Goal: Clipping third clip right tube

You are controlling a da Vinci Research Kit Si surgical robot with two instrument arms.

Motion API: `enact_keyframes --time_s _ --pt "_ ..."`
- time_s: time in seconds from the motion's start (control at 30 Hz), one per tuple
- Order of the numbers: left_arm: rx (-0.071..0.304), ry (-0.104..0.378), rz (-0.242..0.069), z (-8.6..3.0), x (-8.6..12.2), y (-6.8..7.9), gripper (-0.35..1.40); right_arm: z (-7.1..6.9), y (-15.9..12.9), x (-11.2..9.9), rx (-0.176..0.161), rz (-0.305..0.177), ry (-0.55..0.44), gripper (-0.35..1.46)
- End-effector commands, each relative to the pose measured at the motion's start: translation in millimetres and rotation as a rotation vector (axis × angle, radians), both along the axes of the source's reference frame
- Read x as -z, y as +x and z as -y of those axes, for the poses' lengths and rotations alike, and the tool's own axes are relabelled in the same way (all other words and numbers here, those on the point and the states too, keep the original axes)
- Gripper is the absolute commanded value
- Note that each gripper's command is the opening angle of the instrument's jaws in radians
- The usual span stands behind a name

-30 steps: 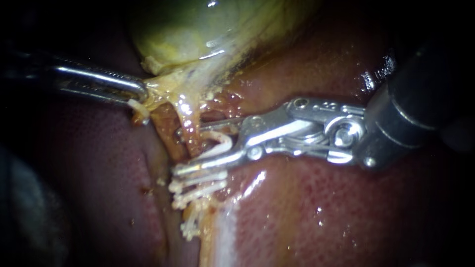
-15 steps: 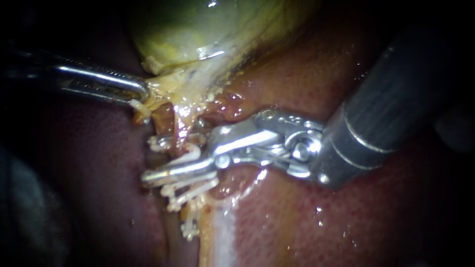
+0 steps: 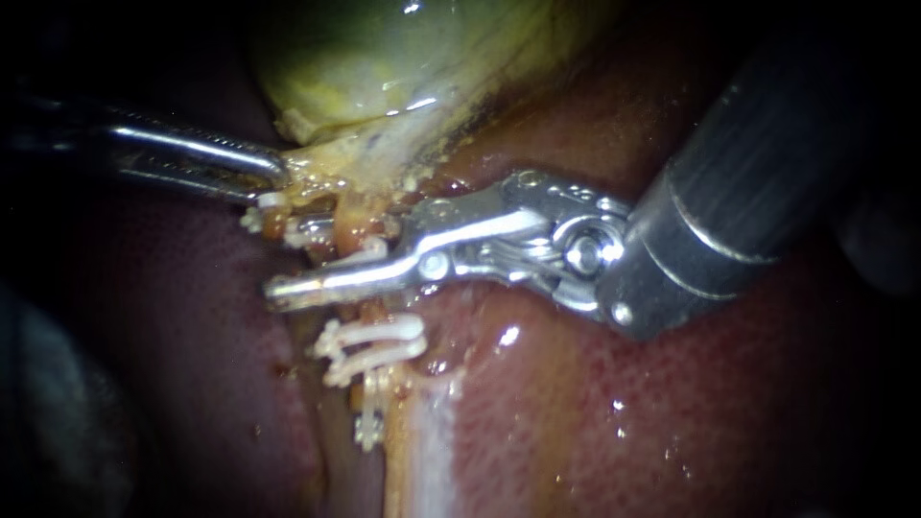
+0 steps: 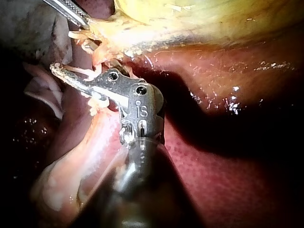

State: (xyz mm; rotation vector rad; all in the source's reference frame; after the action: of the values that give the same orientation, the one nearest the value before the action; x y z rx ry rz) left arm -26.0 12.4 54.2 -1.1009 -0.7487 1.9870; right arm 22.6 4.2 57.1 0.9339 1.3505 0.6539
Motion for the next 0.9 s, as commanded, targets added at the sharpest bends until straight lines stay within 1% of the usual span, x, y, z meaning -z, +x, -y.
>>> enact_keyframes --time_s 0.03,0.07,0.13,0.23,0.37,0.53,0.73,0.9 --pt "-0.001 0.001 0.001 0.0 0.0 0.0 -0.35 -0.1 -0.2 0.4 -0.001 -0.006 0.003 0.49" --pt "-0.001 0.001 0.001 0.0 0.0 0.1 -0.35 -0.3 -0.4 0.7 -0.004 -0.008 0.006 0.49" --pt "-0.001 0.001 0.001 -0.1 -0.1 0.2 -0.35 -0.5 -0.8 1.6 0.005 -0.023 0.019 0.49" --pt "-0.001 0.001 0.001 -0.1 -0.1 0.2 -0.35 -1.0 -1.2 2.7 0.008 -0.047 0.036 0.48" --pt "-0.001 0.001 0.001 -0.1 -0.1 0.2 -0.35 -1.5 -1.3 3.6 0.006 -0.064 0.057 0.46" --pt "-0.001 0.001 0.001 0.0 -0.1 0.2 -0.35 -1.6 -1.4 3.7 0.008 -0.062 0.075 0.41" --pt "-0.001 0.000 0.001 0.0 -0.1 0.2 -0.35 -1.6 -1.5 3.6 0.013 -0.050 0.133 0.31" --pt "-0.001 0.000 0.001 0.0 -0.1 0.2 -0.35 -1.6 -1.5 3.6 0.017 -0.042 0.173 0.17"
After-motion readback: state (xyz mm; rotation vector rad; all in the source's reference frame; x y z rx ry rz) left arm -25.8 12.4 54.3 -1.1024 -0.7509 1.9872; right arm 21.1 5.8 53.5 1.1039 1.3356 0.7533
